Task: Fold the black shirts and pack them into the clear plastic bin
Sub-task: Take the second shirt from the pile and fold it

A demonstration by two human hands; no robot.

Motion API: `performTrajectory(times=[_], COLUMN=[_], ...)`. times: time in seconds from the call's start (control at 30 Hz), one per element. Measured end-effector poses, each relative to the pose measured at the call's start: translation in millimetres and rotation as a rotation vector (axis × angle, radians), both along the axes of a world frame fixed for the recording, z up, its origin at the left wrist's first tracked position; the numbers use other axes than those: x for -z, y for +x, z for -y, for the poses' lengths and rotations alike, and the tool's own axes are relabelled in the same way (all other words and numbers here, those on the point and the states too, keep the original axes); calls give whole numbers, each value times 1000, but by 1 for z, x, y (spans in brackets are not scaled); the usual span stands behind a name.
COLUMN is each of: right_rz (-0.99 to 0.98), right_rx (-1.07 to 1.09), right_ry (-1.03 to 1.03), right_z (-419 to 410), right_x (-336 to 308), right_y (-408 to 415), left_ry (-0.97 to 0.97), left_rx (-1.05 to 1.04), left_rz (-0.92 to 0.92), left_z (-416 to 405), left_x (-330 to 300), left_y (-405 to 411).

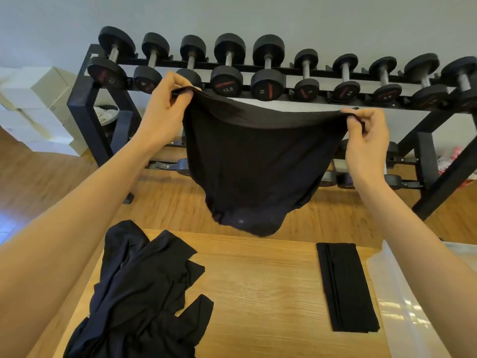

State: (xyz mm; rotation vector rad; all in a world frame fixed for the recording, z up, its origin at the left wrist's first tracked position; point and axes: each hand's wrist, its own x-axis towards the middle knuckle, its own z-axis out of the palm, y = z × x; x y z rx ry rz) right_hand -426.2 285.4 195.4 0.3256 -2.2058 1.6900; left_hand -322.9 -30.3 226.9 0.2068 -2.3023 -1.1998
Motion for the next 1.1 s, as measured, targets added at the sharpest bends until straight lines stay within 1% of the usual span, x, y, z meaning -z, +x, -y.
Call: performTrajectory(times=[0.2,0.3,0.47,0.53,0.87,1.0,1.1], right_rz=[-10,-16,27,41,100,138,197], right_rx=[18,31,48,49,-71,-122,-149], right_ry=[48,78,119,138,197,230,260], right_z=[-12,-22,-40,-47,-76,-88,-99], right_x=[10,20,40,48,94,105,115], right_y=[11,22,47,59,122,151,172], left_ry=[12,48,126,130,231,235,245], left_rx=[-35,-45,-96,-112,-216,-240,-220], left_rz=[16,39,80,92,176,273,352], left_z=[3,9,4,-4,-34,-42,-44], left_x=[12,27,45,53,104,126,139], left_y=[21,39,77,94,192,228,251])
